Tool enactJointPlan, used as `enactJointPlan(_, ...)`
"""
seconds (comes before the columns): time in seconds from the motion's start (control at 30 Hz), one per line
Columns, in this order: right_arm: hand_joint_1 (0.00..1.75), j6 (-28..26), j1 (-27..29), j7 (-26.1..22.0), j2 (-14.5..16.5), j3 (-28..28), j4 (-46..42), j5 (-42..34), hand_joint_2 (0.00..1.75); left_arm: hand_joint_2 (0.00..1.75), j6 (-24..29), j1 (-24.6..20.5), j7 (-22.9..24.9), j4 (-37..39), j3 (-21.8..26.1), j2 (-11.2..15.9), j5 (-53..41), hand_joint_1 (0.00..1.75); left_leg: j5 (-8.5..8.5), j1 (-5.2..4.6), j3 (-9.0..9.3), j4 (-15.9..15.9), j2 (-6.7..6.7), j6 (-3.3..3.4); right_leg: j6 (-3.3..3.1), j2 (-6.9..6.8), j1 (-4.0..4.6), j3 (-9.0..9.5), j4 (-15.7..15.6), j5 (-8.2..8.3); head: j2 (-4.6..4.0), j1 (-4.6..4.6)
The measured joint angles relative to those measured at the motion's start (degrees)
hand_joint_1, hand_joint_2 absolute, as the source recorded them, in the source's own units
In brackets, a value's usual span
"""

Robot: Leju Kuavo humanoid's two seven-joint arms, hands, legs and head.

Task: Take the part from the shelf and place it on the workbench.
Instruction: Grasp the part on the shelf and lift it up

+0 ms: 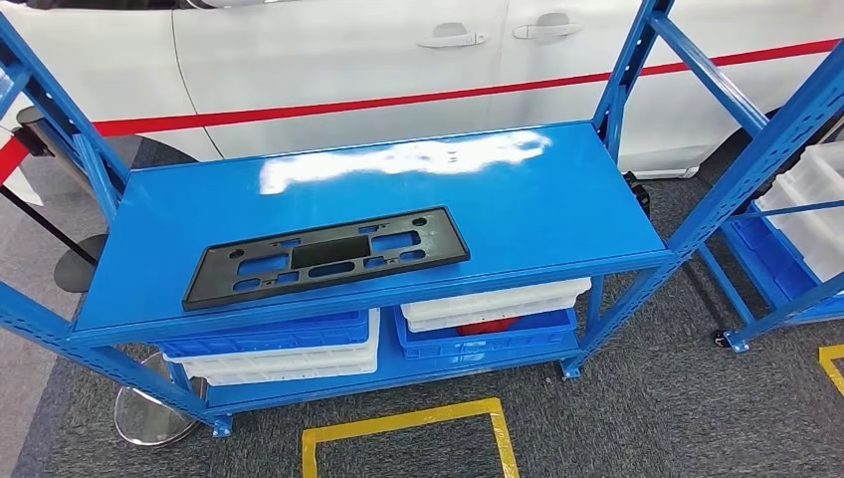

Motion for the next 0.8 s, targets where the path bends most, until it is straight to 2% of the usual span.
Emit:
enactJointPlan(0.43,0.0,-5.7,0.27,-6.28,-0.06,-0.15,-24.68,8.03,1.75,0.0,0.98,-1.44,-4.95,1.48,6.92,-0.81,-5.85,0.0,0.01,0.0,-0.01,0.0,0.0,-0.01,0.0,0.01,0.0,-0.01,0.0,0.0,0.0,-0.01)
enactJointPlan(0.8,0.0,-9.56,-0.65,-10.22,-2.75,6.25,-45.53,16.39,1.75,0.0,1.6,-2.5,-9.03,2.61,11.79,-1.25,-11.89,0.0,0.01,-0.17,-0.02,0.1,-0.01,0.04,0.14,0.01,-0.19,-0.01,-0.02,0.12,0.0,-0.01)
